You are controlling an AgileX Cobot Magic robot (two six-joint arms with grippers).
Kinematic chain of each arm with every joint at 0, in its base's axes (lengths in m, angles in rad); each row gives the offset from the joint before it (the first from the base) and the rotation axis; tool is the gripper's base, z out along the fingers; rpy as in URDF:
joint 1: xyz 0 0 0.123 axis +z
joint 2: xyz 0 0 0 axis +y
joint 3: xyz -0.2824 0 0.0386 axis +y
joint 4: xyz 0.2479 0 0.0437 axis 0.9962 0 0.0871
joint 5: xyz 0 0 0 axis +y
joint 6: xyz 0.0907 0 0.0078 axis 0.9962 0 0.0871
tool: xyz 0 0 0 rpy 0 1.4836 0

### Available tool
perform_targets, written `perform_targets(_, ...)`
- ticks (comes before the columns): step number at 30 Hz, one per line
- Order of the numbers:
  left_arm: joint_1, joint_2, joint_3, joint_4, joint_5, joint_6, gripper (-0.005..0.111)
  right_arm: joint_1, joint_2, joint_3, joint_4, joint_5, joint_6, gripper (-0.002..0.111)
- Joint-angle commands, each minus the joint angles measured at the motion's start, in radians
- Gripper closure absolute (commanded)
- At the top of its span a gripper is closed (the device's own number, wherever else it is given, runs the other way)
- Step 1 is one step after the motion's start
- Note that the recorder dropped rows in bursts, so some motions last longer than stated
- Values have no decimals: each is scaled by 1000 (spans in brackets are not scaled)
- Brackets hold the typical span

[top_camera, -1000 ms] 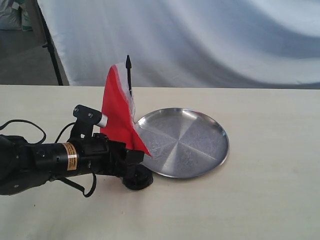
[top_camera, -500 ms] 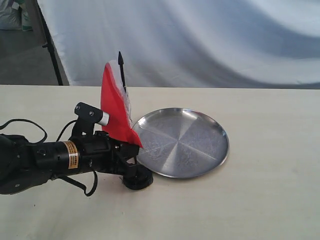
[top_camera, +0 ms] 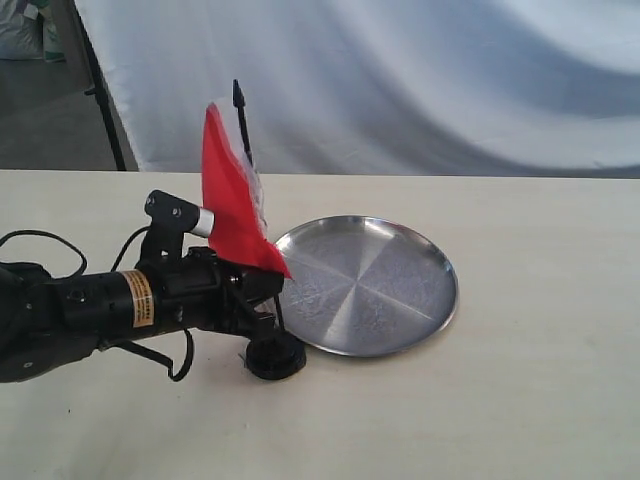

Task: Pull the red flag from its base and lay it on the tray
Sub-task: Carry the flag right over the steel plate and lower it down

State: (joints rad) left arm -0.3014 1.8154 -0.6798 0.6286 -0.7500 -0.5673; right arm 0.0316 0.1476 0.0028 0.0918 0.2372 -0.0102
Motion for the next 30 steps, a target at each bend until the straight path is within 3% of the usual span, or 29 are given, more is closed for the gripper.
perform_targets(1, -2, -59, -4, 29, -32, 1, 107, -3, -4, -3, 5, -9, -3, 109)
perform_targets(8, -2, -127, -4, 29, -61, -60, 107, -3, -4, -3, 5, -9, -3, 109)
perform_targets(15, -2, -82, -23, 30, -338, -247, 107, -3, -4, -3, 5, -9, -3, 109)
perform_targets(30, -123, 312, -426, 65, -312, -746, 107, -3, -4, -3, 5, -9, -3, 109)
